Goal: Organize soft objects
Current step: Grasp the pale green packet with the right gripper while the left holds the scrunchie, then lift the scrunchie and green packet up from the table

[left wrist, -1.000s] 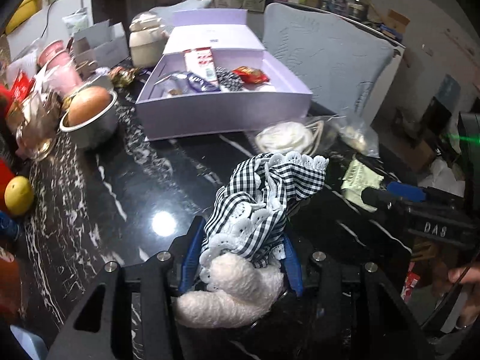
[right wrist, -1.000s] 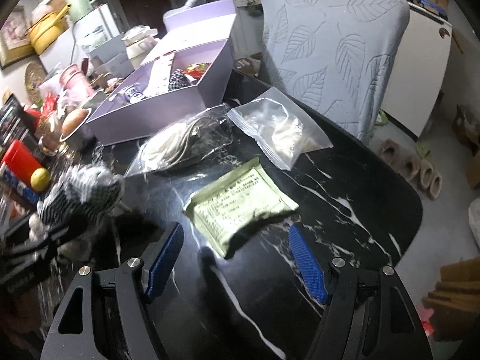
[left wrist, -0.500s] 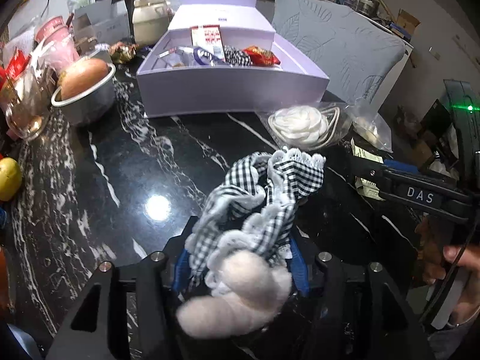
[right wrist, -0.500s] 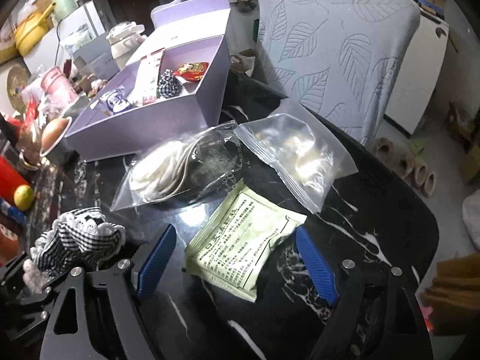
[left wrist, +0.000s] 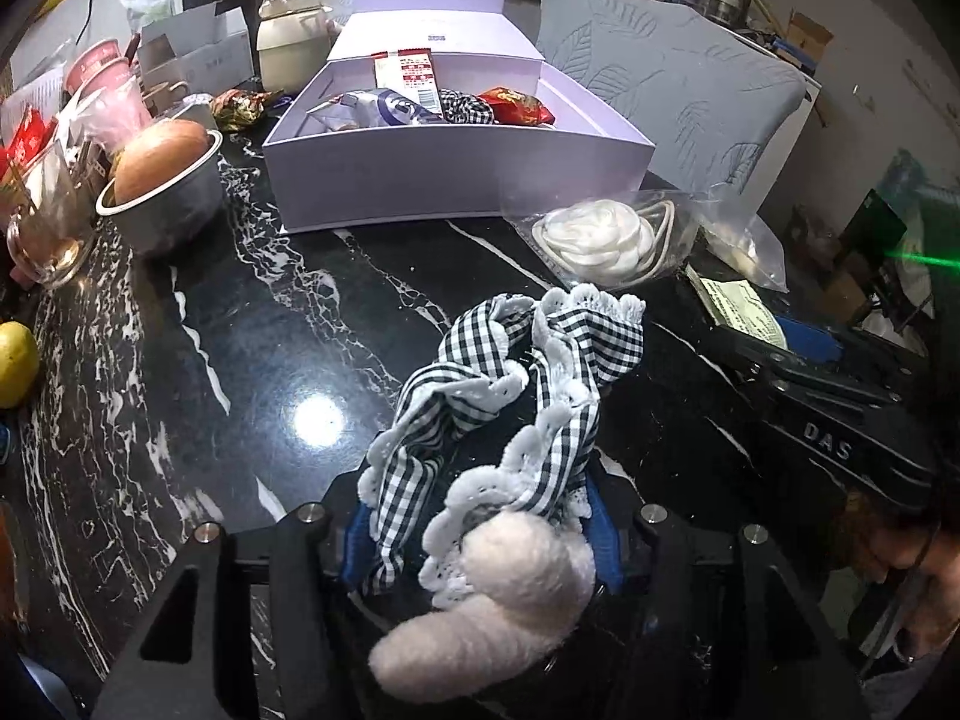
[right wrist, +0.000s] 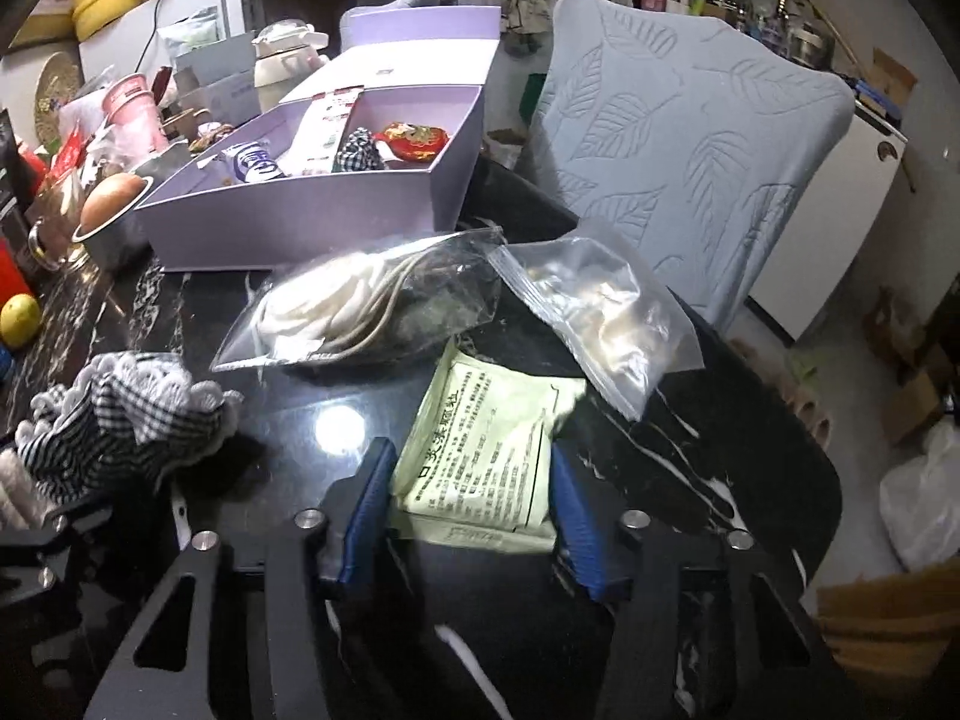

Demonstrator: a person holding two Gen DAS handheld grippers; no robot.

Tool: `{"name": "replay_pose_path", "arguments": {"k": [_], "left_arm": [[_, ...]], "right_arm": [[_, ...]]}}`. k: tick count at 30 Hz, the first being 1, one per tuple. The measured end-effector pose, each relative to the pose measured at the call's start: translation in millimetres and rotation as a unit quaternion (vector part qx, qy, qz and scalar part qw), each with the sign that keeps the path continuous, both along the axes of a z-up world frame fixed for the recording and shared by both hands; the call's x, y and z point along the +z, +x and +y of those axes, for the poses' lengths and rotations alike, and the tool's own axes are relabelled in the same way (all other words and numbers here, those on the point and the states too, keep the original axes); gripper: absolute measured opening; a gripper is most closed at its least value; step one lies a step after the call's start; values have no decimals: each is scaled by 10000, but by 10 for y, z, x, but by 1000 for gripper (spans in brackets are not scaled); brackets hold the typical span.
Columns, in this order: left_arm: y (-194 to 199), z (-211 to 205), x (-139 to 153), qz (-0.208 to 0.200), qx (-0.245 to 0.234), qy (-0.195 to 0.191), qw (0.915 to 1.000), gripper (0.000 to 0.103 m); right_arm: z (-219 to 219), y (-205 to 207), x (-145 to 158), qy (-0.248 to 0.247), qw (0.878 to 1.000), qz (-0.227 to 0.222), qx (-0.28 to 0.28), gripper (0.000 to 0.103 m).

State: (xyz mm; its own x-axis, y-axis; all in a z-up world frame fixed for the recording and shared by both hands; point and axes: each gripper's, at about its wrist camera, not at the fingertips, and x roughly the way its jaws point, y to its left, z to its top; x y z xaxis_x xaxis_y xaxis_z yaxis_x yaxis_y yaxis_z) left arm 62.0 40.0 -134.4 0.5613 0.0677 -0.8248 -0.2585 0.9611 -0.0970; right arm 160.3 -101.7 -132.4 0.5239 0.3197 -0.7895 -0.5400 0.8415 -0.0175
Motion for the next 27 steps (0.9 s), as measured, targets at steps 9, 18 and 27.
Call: {"name": "replay_pose_path", "arguments": {"k": [9, 18, 27], "left_arm": [[-99, -155, 19, -112, -285, -140, 9994, 52], [-247, -457, 53, 6, -699, -50, 9975, 52], [-178, -550, 29, 60, -730, 287, 9969, 60]], "right_arm": [[-237, -260, 24, 496, 9980, 308, 225, 43], [-365, -545, 50, 355, 9969, 485, 498, 44], [-305, -661, 20, 208, 9975, 332, 589, 63]]}}
